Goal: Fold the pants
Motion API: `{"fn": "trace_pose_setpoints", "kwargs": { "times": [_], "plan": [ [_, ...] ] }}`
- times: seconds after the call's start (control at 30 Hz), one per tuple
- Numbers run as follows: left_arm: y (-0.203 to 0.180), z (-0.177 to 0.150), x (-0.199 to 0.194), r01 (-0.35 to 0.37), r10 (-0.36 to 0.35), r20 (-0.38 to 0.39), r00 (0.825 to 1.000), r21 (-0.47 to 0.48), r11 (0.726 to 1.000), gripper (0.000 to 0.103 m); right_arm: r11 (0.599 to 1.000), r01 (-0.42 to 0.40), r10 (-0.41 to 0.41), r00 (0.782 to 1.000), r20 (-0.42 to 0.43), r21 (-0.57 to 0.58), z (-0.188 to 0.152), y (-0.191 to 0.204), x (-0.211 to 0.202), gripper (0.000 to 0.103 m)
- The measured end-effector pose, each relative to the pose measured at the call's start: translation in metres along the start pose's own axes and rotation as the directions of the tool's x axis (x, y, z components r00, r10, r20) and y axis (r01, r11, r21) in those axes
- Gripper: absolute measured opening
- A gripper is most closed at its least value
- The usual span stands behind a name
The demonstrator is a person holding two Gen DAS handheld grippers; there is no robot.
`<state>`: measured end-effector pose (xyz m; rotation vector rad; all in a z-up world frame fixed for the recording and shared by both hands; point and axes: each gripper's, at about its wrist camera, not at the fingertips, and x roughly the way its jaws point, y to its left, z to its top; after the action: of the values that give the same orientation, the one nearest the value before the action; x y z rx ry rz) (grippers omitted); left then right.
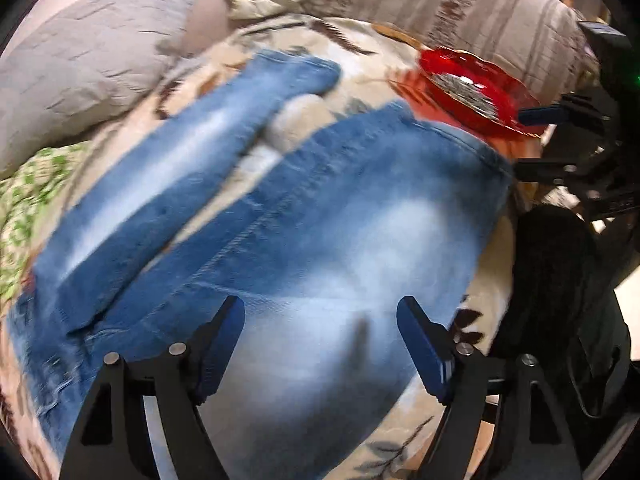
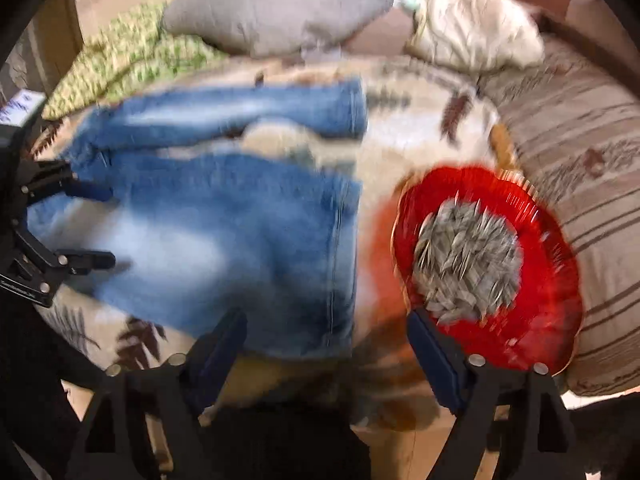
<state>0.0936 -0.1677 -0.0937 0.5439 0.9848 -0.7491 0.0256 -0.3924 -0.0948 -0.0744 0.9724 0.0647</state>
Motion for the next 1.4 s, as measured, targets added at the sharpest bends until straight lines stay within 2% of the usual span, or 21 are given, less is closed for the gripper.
{"fn": "trace_pose_setpoints", "kwargs": {
  "times": [0.07,0.17,0.23,0.43,0.6,0.77,0.9,1.03,1.13,1.2,1.27,1.4],
  "plan": [
    [0.007,-0.002,-0.009,-0.064,0.064,0.014,0.998,-0.024,0.998,0.083,1.0,-0.013,0.013,1.0,0.019,0.002,0.006,0.002,-0.008,0.085],
    [0.013,-0.005,-0.021,-0.11,0.112,0.028,0.993,-0.069,0.992,0.084,1.0,-0.016,0.016,0.998,0.057,-0.011,0.017,0.007,-0.015,0.085],
    [0.023,-0.006,-0.029,-0.12,0.125,0.044,0.991,-0.106,0.987,0.084,1.0,-0.001,0.002,0.997,0.072,-0.015,0.026,0.009,-0.016,0.085],
    [0.05,-0.004,-0.043,-0.13,0.15,0.078,0.986,-0.214,0.968,0.084,0.999,-0.029,0.028,0.995,0.093,0.014,0.05,0.002,-0.009,0.085],
    [0.064,0.006,-0.05,-0.126,0.149,0.089,0.985,-0.222,0.967,0.084,0.994,-0.086,0.079,0.993,0.086,0.072,0.064,-0.021,0.001,0.085],
    [0.088,0.042,-0.043,-0.174,0.192,0.07,0.979,-0.207,0.963,0.084,0.993,-0.074,0.065,0.993,0.096,0.092,0.095,-0.035,0.01,0.085],
    [0.109,0.084,-0.024,-0.211,0.232,0.075,0.97,-0.218,0.953,0.084,0.995,-0.052,0.044,0.995,0.093,0.084,0.128,-0.037,0.023,0.085],
    [0.131,0.124,0.008,-0.166,0.193,0.085,0.977,-0.254,0.953,0.084,0.997,-0.039,0.033,0.996,0.08,0.073,0.175,-0.036,0.052,0.085],
    [0.14,0.147,0.038,-0.176,0.196,0.076,0.978,-0.215,0.961,0.084,0.998,-0.017,0.014,0.999,0.043,0.068,0.209,-0.039,0.086,0.084],
    [0.146,0.162,0.064,-0.214,0.226,0.062,0.972,-0.156,0.964,0.084,0.997,-0.024,0.023,1.0,0.017,0.074,0.229,-0.044,0.111,0.084],
    [0.154,0.173,0.089,-0.222,0.227,0.038,0.973,-0.109,0.969,0.084,0.997,-0.014,0.014,1.0,-0.005,0.077,0.245,-0.048,0.132,0.084],
    [0.174,0.186,0.129,-0.214,0.214,-0.011,0.977,-0.097,0.972,0.084,0.998,0.016,-0.012,0.998,-0.06,0.058,0.272,-0.05,0.18,0.084]
  ]
}}
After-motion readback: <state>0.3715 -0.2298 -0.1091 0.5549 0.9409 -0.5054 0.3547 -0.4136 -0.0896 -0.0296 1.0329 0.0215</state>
